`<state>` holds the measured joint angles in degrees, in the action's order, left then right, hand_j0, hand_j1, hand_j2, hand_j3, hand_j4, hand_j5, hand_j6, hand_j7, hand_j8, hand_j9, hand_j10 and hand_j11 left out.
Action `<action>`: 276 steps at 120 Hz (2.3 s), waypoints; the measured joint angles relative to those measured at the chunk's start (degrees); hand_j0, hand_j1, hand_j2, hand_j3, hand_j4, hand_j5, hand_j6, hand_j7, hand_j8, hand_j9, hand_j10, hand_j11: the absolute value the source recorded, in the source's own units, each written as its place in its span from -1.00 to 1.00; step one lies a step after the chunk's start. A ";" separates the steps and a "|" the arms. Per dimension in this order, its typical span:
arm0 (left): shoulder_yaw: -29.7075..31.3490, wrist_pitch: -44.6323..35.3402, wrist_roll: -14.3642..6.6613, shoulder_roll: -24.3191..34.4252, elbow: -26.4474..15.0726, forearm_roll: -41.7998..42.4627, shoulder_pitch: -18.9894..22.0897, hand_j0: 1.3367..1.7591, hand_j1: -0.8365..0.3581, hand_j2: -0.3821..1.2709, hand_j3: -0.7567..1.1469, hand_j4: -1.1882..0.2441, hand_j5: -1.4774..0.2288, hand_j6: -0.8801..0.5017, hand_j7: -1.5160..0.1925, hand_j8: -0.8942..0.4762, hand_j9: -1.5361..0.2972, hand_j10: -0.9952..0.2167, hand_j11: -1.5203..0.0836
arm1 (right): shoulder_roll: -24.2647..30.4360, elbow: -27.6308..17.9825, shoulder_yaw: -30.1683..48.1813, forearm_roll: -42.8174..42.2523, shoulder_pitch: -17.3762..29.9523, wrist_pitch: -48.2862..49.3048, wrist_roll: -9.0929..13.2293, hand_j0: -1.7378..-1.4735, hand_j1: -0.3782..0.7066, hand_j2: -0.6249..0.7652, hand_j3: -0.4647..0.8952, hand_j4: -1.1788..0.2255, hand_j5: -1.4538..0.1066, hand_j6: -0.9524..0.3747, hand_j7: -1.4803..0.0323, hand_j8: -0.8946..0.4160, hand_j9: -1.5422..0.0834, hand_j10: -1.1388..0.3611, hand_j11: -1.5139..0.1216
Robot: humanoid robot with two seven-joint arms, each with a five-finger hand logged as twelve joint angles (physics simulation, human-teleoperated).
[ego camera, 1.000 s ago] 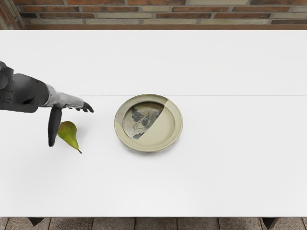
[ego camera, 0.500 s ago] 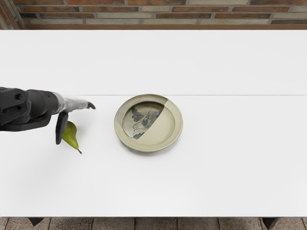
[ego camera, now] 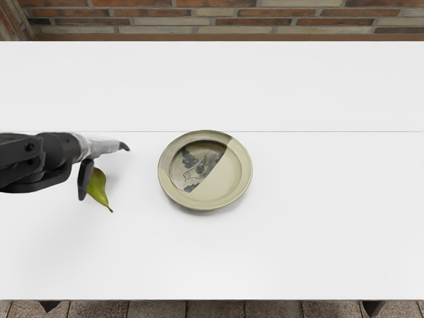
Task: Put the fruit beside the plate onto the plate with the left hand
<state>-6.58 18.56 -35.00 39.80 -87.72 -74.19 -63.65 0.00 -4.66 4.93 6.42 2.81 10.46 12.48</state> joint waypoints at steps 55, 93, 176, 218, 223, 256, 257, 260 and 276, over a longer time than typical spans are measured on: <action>-0.01 -3.12 0.00 0.07 0.08 -4.67 2.22 0.52 0.73 -0.50 -0.20 0.47 0.53 0.08 0.58 0.11 0.49 0.42 0.69 | 0.00 -0.02 0.01 0.00 0.00 0.00 -0.01 -0.40 -0.95 -0.10 -0.32 0.68 0.86 0.43 0.96 0.36 0.90 0.52 0.85; -0.01 -3.12 0.00 -1.21 0.09 -4.87 2.13 0.52 0.59 -0.49 -0.20 0.37 0.43 -0.02 0.47 0.01 0.39 0.31 0.57 | 0.00 0.00 0.08 0.00 0.00 0.00 0.00 -0.40 -0.95 -0.10 -0.32 0.68 0.86 0.43 0.96 0.36 0.90 0.52 0.85; -0.01 -3.21 0.00 0.20 0.09 -5.16 2.92 0.52 0.36 -0.38 -0.20 0.19 0.22 -0.21 0.26 -0.19 0.20 0.09 0.35 | 0.00 -0.01 0.09 0.00 0.00 0.00 0.00 -0.40 -0.95 -0.10 -0.32 0.68 0.86 0.43 0.96 0.36 0.90 0.52 0.85; -0.02 -3.02 -0.04 0.12 0.09 -5.36 2.99 0.51 0.18 -0.25 -0.20 0.07 0.07 -0.34 0.12 -0.32 0.07 -0.06 0.21 | 0.00 -0.01 0.01 0.00 0.00 0.00 0.00 -0.40 -0.95 -0.10 -0.32 0.68 0.86 0.43 0.96 0.36 0.90 0.52 0.85; -0.02 -3.05 -0.04 0.10 0.09 -5.32 3.00 0.51 0.17 -0.23 -0.20 0.06 0.06 -0.35 0.11 -0.33 0.06 -0.08 0.19 | 0.00 0.00 0.00 0.00 0.00 0.00 0.00 -0.40 -0.95 -0.10 -0.32 0.68 0.86 0.43 0.96 0.36 0.90 0.52 0.85; 0.06 -3.13 -0.01 0.48 0.09 -5.21 3.01 0.52 0.07 -0.28 -0.20 0.01 0.01 -0.40 0.06 -0.38 0.01 -0.13 0.14 | 0.00 -0.01 0.00 0.00 0.00 0.00 0.00 -0.40 -0.95 -0.10 -0.32 0.68 0.86 0.43 0.96 0.36 0.90 0.52 0.85; 0.06 -3.14 -0.01 0.51 0.09 -5.20 3.01 0.52 0.07 -0.28 -0.20 0.01 0.01 -0.40 0.06 -0.38 0.01 -0.13 0.14 | 0.00 -0.01 0.00 0.00 0.00 0.00 0.00 -0.40 -0.95 -0.10 -0.32 0.68 0.86 0.43 0.96 0.36 0.90 0.52 0.85; 0.05 -3.15 -0.01 0.54 0.09 -5.18 3.01 0.52 0.06 -0.29 -0.20 0.01 0.01 -0.41 0.05 -0.38 0.01 -0.14 0.13 | 0.00 -0.01 0.00 0.00 0.00 0.00 0.00 -0.40 -0.95 -0.10 -0.32 0.68 0.86 0.43 0.96 0.36 0.90 0.52 0.85; 0.01 -3.16 0.00 0.54 0.09 -5.16 3.01 0.52 0.04 -0.31 -0.20 -0.01 -0.01 -0.43 0.03 -0.40 -0.01 -0.16 0.11 | 0.00 0.00 0.01 0.00 0.00 0.00 0.00 -0.40 -0.95 -0.10 -0.32 0.68 0.86 0.43 0.96 0.36 0.90 0.52 0.85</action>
<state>-6.57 15.41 -35.00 40.34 -87.63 -79.35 -60.64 0.00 -4.66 4.93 6.42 2.81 10.46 12.48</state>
